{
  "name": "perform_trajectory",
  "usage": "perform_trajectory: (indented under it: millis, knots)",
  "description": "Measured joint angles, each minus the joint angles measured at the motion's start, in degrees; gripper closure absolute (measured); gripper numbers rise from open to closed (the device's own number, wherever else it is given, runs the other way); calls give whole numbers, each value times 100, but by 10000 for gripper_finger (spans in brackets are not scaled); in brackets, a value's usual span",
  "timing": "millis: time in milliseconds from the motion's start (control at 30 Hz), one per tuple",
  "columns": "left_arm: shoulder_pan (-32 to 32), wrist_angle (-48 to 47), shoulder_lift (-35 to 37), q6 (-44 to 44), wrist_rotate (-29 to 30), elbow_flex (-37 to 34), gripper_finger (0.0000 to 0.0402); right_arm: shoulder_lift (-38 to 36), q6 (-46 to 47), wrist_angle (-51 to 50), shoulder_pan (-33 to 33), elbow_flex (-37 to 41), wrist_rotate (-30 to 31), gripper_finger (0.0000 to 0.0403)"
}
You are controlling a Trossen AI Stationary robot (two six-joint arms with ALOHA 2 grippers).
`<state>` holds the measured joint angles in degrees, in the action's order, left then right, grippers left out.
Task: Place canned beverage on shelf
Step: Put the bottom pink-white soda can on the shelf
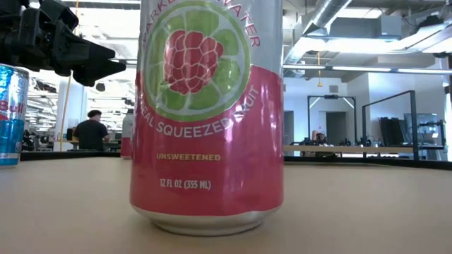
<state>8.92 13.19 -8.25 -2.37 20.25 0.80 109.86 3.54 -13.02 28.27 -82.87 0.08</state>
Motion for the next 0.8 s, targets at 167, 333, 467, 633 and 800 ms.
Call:
perform_trajectory:
  millis: [167,333,467,633,800]
  knots:
    - [1,0,0,0,0,0,118,11,-114,-22,21,-187,2,90]
    - [-1,-2,0,0,0,0,118,4,-57,-200,69,-372,4,90]
    - [1,-2,0,0,0,0,118,7,81,-432,100,-376,9,90]
    - [-1,-2,0,0,0,0,118,7,71,-472,90,-376,142,90]
    - [-1,-2,0,0,0,0,118,7,107,-508,90,-378,152,90]
